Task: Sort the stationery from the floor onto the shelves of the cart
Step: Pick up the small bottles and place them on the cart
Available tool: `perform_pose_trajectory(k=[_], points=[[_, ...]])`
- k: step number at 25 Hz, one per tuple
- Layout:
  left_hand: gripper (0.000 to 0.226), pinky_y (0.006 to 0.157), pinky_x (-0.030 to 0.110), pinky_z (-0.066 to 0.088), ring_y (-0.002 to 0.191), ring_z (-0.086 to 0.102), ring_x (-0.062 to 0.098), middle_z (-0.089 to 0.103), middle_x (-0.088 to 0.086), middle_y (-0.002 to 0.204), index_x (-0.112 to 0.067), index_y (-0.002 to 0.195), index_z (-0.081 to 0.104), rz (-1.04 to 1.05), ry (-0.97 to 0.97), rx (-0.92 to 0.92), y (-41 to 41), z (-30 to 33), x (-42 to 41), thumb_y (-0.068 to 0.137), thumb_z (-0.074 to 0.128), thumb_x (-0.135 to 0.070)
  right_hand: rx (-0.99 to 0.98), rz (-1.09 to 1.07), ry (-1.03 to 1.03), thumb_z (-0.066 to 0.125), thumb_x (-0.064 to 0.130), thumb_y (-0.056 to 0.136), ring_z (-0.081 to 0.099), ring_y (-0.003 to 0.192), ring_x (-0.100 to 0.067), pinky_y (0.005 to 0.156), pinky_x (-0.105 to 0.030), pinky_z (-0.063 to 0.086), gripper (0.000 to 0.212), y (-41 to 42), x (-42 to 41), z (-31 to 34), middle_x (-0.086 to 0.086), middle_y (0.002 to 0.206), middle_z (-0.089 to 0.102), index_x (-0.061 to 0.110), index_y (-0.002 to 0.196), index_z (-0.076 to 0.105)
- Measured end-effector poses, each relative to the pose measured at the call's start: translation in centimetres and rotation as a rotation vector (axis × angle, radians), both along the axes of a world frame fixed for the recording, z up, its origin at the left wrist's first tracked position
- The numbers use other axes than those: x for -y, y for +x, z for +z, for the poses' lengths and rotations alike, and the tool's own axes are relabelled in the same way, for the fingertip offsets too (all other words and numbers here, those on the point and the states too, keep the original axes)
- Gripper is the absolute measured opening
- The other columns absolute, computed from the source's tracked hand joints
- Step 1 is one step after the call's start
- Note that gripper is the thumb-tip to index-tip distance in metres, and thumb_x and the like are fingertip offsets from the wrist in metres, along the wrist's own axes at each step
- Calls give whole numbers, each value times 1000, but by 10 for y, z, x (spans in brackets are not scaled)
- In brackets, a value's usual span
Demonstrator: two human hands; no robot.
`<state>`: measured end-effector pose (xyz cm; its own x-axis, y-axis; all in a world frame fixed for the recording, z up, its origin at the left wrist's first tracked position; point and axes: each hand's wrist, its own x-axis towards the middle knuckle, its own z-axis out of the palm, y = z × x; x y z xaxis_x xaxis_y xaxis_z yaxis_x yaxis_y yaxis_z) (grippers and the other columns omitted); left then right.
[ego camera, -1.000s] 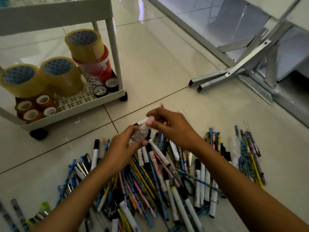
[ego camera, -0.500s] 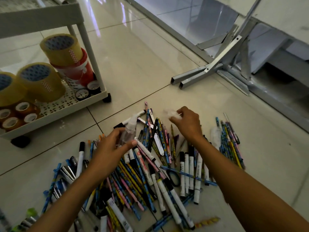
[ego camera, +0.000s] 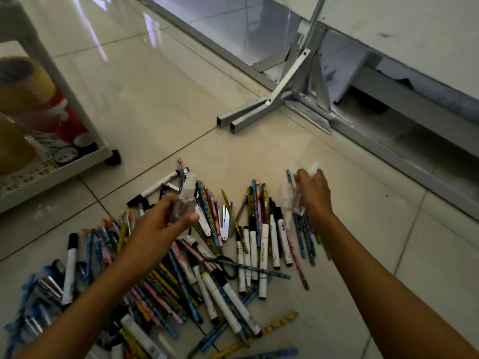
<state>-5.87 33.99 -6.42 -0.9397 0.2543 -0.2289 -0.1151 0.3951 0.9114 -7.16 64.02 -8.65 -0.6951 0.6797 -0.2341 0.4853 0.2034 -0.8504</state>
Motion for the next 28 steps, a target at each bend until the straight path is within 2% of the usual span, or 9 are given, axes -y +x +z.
perform_pose_trajectory(k=[2, 4, 9, 12, 15, 18, 20, 24, 28], points=[[20, 81, 25, 47, 90, 56, -1, 57, -20, 101, -39, 100, 51, -10, 3, 14, 1, 0, -8, 84, 63, -35, 187, 72, 128, 54, 37, 89, 57, 108, -31, 88, -32, 44, 45, 2, 0, -11, -13, 120, 60, 10, 125, 50], [32, 83, 25, 47, 95, 59, 2, 60, -16, 106, -30, 111, 54, -15, 4, 13, 0, -2, -13, 81, 63, -39, 281, 180, 237, 62, 31, 86, 55, 113, -31, 87, -29, 43, 51, 5, 2, -22, -15, 127, 56, 8, 130, 48], [30, 72, 14, 42, 94, 61, 2, 63, -13, 106, -23, 114, 56, -5, 38, 18, 0, -5, -21, 87, 63, -33, 442, 221, 376, 70, 39, 81, 58, 109, -32, 79, -33, 46, 60, 14, 1, -34, -13, 124, 59, 10, 129, 48], [26, 73, 14, 43, 95, 61, 1, 63, -15, 105, -26, 111, 56, 14, 83, 17, 1, -1, -22, 87, 64, -30, 363, 253, 341, 67, 42, 81, 58, 86, -26, 66, -28, 41, 40, 11, 4, -14, -8, 95, 60, 9, 103, 60], [22, 77, 17, 45, 98, 62, 4, 64, -14, 107, -33, 104, 56, 52, 132, 2, 1, 8, -16, 84, 65, -32, 216, 307, 32, 65, 37, 81, 61, 75, -25, 64, -32, 49, 26, 7, 25, 18, -9, 78, 64, 11, 76, 61], [27, 82, 25, 50, 97, 65, 7, 68, -10, 107, -30, 105, 58, 92, 172, -61, 2, 27, -2, 80, 64, -38, 114, 435, -369, 68, 30, 77, 69, 78, -34, 70, -44, 59, 23, 1, 70, 57, -18, 81, 70, 10, 85, 63], [33, 83, 27, 53, 95, 66, 6, 69, -9, 105, -24, 108, 60, 136, 190, -128, -1, 47, 12, 78, 64, -39, 57, 568, -483, 70, 20, 80, 67, 64, -30, 57, -34, 55, 17, -4, 108, 87, -14, 69, 67, 7, 87, 62], [45, 84, 29, 55, 103, 63, 9, 67, -7, 110, -24, 115, 59, 276, 158, -266, -18, 99, 56, 76, 65, -47, -57, 777, -216, 83, 30, 69, 64, 58, -12, 48, -22, 46, 35, -22, 181, 145, -4, 73, 67, 11, 92, 65], [57, 90, 37, 53, 106, 61, 7, 65, -10, 115, -27, 119, 58, 376, 73, -374, -39, 156, 106, 74, 65, -61, -106, 972, -75, 84, 27, 67, 70, 68, -13, 58, -24, 56, 34, -45, 229, 213, -2, 83, 69, 19, 91, 62]])
